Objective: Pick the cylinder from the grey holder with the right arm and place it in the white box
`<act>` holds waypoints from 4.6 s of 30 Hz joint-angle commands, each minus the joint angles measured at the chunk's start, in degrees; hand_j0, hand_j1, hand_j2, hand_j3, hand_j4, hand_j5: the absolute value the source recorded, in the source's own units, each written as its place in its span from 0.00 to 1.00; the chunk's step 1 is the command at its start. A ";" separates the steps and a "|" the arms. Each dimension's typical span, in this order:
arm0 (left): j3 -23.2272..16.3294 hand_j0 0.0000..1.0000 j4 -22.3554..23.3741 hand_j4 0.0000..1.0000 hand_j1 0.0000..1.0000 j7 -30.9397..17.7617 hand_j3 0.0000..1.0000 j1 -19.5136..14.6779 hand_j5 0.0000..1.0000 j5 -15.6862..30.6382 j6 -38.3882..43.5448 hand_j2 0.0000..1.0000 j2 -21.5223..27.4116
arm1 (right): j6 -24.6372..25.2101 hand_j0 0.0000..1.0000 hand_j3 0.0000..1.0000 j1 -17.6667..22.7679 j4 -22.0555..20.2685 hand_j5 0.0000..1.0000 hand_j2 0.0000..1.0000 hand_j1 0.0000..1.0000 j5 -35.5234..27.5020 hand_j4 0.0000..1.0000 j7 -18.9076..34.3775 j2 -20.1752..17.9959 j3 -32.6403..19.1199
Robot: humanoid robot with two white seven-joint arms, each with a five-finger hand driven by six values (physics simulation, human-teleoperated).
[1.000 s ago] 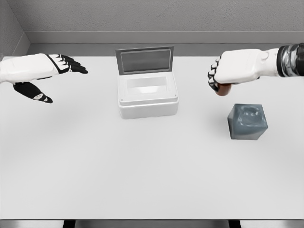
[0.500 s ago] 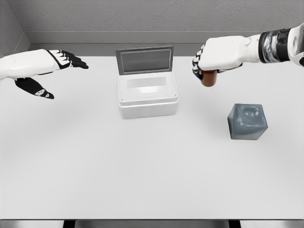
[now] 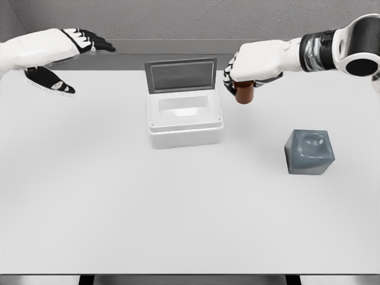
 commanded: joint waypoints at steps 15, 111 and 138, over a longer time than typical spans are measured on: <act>-0.34 1.00 8.09 1.00 1.00 0.02 1.00 -2.29 1.00 -10.28 0.14 1.00 -10.55 | 0.14 0.46 0.46 -0.97 6.16 0.46 0.46 0.46 -0.02 0.46 -0.02 6.47 -0.26; -9.22 1.00 39.99 1.00 1.00 0.02 1.00 -20.13 1.00 -34.36 0.14 1.00 -30.50 | 0.14 1.00 1.00 64.25 -20.47 1.00 1.00 1.00 -36.32 1.00 -0.02 -1.44 -58.44; -9.22 1.00 40.61 1.00 1.00 0.02 1.00 -13.01 1.00 -32.34 0.14 1.00 -19.42 | 0.14 1.00 1.00 64.25 -20.38 1.00 1.00 1.00 -36.23 1.00 -0.02 -1.44 -58.36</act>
